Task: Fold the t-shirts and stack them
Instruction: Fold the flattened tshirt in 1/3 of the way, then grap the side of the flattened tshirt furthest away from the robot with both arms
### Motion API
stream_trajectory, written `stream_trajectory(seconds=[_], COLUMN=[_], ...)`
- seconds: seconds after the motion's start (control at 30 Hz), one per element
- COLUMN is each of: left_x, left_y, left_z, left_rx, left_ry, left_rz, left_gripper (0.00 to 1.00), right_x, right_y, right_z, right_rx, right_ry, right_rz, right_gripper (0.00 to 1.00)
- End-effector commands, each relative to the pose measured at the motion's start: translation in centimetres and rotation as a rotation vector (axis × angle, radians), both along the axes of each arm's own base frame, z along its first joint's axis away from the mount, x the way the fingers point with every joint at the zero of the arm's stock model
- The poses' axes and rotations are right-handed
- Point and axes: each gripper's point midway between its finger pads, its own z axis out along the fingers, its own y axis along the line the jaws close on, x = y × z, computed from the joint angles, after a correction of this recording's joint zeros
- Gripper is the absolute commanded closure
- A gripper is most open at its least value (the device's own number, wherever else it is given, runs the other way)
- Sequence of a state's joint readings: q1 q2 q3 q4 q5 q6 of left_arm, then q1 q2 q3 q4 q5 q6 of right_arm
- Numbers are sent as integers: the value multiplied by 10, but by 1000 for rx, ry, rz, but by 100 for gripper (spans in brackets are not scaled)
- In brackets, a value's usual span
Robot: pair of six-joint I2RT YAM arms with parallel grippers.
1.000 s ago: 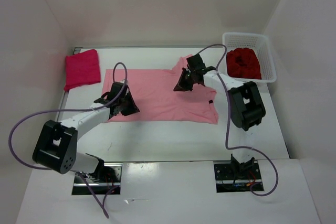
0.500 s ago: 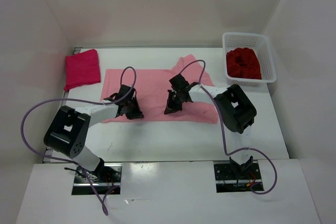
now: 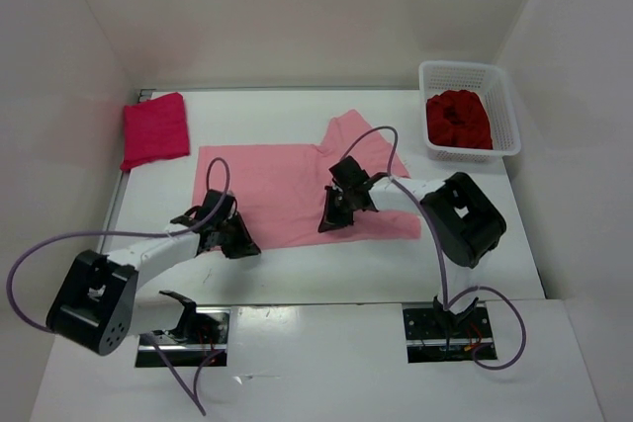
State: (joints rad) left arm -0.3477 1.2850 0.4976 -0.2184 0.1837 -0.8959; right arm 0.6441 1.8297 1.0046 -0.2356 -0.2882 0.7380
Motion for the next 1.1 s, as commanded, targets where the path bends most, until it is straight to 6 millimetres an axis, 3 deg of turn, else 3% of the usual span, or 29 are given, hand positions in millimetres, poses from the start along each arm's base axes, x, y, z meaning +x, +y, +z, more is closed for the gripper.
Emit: stream_trajectory(seconds=[0.0,0.07,0.1,0.17,0.23,0.27,0.3,0.33,0.37,0.43,0.47,0.5,0.53,0.57,0.6,0.63,0.67,0.7,0.73,0.9,0.93,1.07], left_x=[-46,-43,-32,-17,7,27,36,49,66,88,97,110,127,137,148,163,167,175,178,194,194,205], left_y=[3,2,0,2,0,0,-3,-2,4,11,16,30,34,40,53,58,61,68,68,86,93,106], left_z=[-9,2,15,32,55,77,80,86,96,94,88,88,97,89,88,96,85,85,78,78,69,71], left_rx=[-20,-41,-48,-16,10,17,26,24,25,30,33,27,18,18,23,26,20,12,19,49,58,83], left_ry=[128,88,38,-7,-96,-158,-177,-209,-241,-255,-246,-249,-289,-267,-270,-298,-263,-271,-255,-275,-255,-269], left_rz=[9,18,23,19,-8,-2,-24,-19,7,29,37,84,98,116,153,163,169,187,179,219,226,251], left_gripper=[82,82,81,79,77,77,76,76,76,76,76,76,75,74,74,74,74,74,74,74,74,74], right_x=[-58,-61,-60,-52,-25,-10,9,23,52,84,113,128,149,179,193,207,233,239,259,297,305,319], right_y=[-41,-41,-37,-33,-21,-22,-17,-17,-19,-25,-28,-31,-37,-42,-47,-51,-52,-54,-51,-53,-52,-49], right_z=[-26,-17,-9,7,40,51,68,75,94,91,109,111,93,112,91,87,107,103,100,78,70,61], right_rx=[-168,-150,-134,-130,-68,-48,-18,-10,6,-29,-29,-48,-101,-102,-146,-196,-192,-218,-242,-308,-321,-339], right_ry=[142,139,138,112,30,9,-28,-61,-119,-165,-224,-245,-251,-314,-284,-316,-380,-370,-402,-415,-411,-426], right_rz=[53,49,54,59,69,50,43,43,10,-9,-41,-53,-64,-102,-121,-118,-141,-149,-142,-148,-152,-143], right_gripper=[100,96,93,82,73,68,66,66,66,80,91,97,100,100,100,100,91,86,83,63,62,57])
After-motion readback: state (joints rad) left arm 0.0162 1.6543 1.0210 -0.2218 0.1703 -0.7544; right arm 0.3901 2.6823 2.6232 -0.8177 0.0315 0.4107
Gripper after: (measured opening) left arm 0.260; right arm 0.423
